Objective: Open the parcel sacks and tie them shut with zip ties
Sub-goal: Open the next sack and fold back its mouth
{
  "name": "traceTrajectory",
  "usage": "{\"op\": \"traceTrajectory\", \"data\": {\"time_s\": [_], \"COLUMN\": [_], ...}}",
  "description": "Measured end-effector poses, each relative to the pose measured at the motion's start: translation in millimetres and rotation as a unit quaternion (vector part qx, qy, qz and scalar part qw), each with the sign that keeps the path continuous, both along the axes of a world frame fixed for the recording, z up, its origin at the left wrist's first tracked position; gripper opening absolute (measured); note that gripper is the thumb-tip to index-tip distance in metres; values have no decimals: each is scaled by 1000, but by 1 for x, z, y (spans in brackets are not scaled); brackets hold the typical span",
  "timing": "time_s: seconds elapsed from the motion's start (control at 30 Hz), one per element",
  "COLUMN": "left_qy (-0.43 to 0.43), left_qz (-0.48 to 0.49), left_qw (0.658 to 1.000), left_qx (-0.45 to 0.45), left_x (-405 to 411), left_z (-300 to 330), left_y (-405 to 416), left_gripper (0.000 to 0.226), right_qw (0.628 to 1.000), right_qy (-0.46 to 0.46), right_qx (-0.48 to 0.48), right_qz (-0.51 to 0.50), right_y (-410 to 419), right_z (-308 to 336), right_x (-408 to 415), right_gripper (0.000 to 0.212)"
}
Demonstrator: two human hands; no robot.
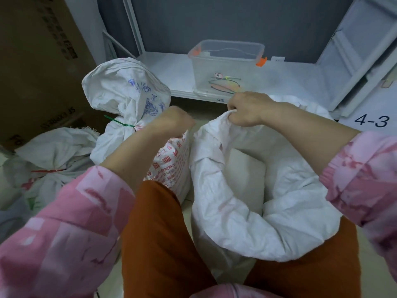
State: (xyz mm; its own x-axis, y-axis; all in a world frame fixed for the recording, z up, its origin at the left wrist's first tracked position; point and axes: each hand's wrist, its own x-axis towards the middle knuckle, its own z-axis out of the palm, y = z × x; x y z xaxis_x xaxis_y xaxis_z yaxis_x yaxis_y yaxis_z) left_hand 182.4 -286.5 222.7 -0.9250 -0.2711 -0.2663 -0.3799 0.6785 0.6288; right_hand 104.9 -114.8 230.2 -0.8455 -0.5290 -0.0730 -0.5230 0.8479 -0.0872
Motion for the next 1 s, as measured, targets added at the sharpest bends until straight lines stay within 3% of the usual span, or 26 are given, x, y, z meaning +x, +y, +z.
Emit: {"op": "traceTrajectory", "data": {"time_s": [0.07, 0.17, 0.23, 0.3, 0.4, 0.5, 0.57, 0.6, 0.63, 0.67, 0.7, 0.8, 0.9, 1.0], "left_qy": [8, -6, -21, -47, -79, -126, -145, -141, -123, -78, -15, 62, 100, 89], "left_qz": [-71, -147, -151, -137, -101, -73, -53, -59, -69, -81, -90, -169, -179, -152], "left_qw": [996, 984, 984, 987, 991, 964, 956, 971, 988, 990, 981, 954, 909, 917], "left_qx": [-53, -100, -94, -63, 37, 224, 248, 183, 61, -87, -173, -241, -363, -357], "left_x": [-2, -7, -13, -20, -21, -22, -27, -28, -31, -34, -36, -32, -33, -38], "left_z": [11, 10, 2, -4, -9, -18, -24, -23, -22, -19, -15, 4, -6, -15], "left_y": [10, 22, 22, 16, 7, -7, -11, -10, -7, -4, -1, 20, 34, 32], "left_gripper": [35, 8, 10, 19, 14, 18, 11, 9, 11, 19, 29, 36, 18, 26], "right_qw": [1000, 999, 997, 997, 994, 993, 995, 995, 995, 996, 996, 996, 991, 982], "right_qy": [0, -40, -68, -60, -9, 12, 24, 32, 35, 31, 19, -44, -106, -153], "right_qx": [-10, 3, 1, -29, -48, -29, -17, -11, -4, 2, 9, -9, -37, -102], "right_qz": [5, 12, 21, 43, 96, 116, 95, 91, 90, 88, 85, 71, 75, 36], "right_y": [-6, -12, -11, -6, 4, 8, 4, 2, -1, -3, -6, -18, -25, -17], "right_z": [0, 5, 5, 5, -1, -13, -18, -19, -20, -21, -20, -17, -16, -14], "right_x": [-1, -3, -5, -6, -4, 0, 0, -1, -4, -7, -9, -17, -20, -18], "right_gripper": [17, 15, 14, 12, 30, 25, 22, 21, 20, 18, 15, 7, 20, 11]}}
